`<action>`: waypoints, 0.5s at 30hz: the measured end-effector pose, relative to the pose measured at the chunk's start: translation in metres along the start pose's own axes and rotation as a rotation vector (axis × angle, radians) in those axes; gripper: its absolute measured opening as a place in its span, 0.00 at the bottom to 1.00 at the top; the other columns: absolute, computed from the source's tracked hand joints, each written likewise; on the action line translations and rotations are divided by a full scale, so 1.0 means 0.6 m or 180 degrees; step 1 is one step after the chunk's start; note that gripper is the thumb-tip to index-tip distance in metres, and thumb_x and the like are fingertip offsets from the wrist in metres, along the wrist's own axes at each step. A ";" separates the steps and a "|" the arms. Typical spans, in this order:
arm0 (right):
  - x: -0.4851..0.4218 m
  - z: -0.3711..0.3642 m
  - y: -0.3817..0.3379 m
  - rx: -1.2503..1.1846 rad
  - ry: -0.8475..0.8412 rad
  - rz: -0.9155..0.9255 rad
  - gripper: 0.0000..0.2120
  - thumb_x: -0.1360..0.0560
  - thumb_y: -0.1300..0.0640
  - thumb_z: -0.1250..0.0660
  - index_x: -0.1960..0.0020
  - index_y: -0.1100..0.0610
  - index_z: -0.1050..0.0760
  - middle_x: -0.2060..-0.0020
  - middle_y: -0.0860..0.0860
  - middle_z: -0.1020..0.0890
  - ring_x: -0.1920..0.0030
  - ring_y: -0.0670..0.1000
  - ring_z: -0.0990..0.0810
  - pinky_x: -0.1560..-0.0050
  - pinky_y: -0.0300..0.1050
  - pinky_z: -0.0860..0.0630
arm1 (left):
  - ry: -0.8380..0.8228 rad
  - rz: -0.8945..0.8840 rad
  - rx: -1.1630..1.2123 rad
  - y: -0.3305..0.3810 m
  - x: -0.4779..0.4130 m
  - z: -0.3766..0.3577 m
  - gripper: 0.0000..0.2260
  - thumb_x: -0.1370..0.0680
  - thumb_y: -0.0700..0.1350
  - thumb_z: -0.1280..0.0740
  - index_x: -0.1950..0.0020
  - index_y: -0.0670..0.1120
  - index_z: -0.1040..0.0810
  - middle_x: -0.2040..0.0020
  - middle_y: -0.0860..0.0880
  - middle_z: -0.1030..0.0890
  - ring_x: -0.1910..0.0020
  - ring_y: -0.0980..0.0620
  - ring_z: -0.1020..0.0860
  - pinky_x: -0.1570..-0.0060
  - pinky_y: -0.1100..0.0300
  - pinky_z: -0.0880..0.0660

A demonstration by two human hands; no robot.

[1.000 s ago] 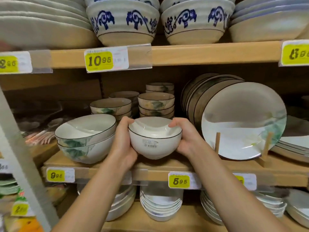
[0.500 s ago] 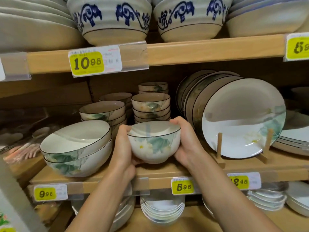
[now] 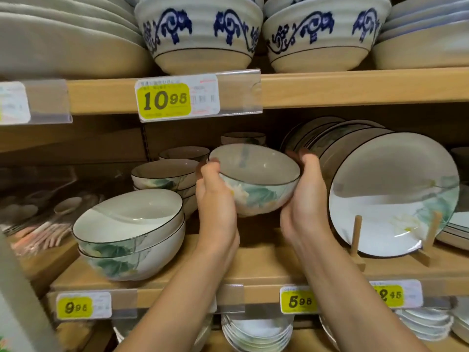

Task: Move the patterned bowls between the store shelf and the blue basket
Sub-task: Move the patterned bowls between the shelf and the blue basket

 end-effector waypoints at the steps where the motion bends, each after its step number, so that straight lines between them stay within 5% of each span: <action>1: -0.008 -0.011 -0.007 -0.0025 -0.0018 0.0029 0.14 0.23 0.48 0.42 0.51 0.53 0.20 0.58 0.51 0.14 0.56 0.49 0.15 0.57 0.45 0.21 | 0.0018 -0.0046 -0.0023 0.004 -0.008 -0.007 0.20 0.31 0.58 0.41 0.46 0.47 0.23 0.46 0.45 0.17 0.46 0.48 0.19 0.45 0.53 0.23; 3: -0.028 -0.030 -0.018 -0.0129 0.0066 0.0018 0.12 0.24 0.51 0.40 0.50 0.55 0.20 0.59 0.51 0.14 0.58 0.50 0.15 0.58 0.44 0.21 | 0.0095 -0.0156 -0.0084 0.014 -0.026 -0.020 0.19 0.27 0.58 0.42 0.48 0.47 0.22 0.48 0.46 0.17 0.46 0.47 0.19 0.45 0.53 0.23; 7: -0.078 -0.062 -0.031 -0.0147 0.0146 0.0063 0.10 0.23 0.53 0.39 0.55 0.55 0.21 0.64 0.53 0.16 0.62 0.53 0.17 0.62 0.42 0.24 | 0.0136 -0.0143 -0.0037 0.039 -0.087 -0.053 0.19 0.17 0.53 0.45 0.33 0.43 0.25 0.36 0.43 0.22 0.36 0.44 0.25 0.32 0.51 0.32; 11: -0.131 -0.083 -0.043 -0.0139 0.0148 0.0183 0.10 0.23 0.57 0.41 0.51 0.58 0.21 0.52 0.58 0.17 0.49 0.60 0.20 0.47 0.51 0.24 | 0.0296 -0.0511 -0.0215 0.060 -0.127 -0.066 0.17 0.16 0.41 0.49 0.31 0.36 0.32 0.32 0.39 0.28 0.36 0.43 0.29 0.48 0.64 0.37; 15: -0.170 -0.089 -0.031 -0.0202 0.0198 0.0226 0.12 0.21 0.54 0.41 0.44 0.56 0.22 0.45 0.58 0.18 0.45 0.58 0.20 0.41 0.52 0.25 | 0.0182 -0.0684 -0.0574 0.048 -0.144 -0.085 0.18 0.16 0.43 0.50 0.29 0.37 0.32 0.31 0.38 0.28 0.33 0.40 0.30 0.40 0.57 0.35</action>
Point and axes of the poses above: each hand's wrist, its own x-axis away from the middle knuckle, its own z-axis out of the back of the hand, y = z × x, the point moved 6 cm from there along -x, towards the middle knuckle
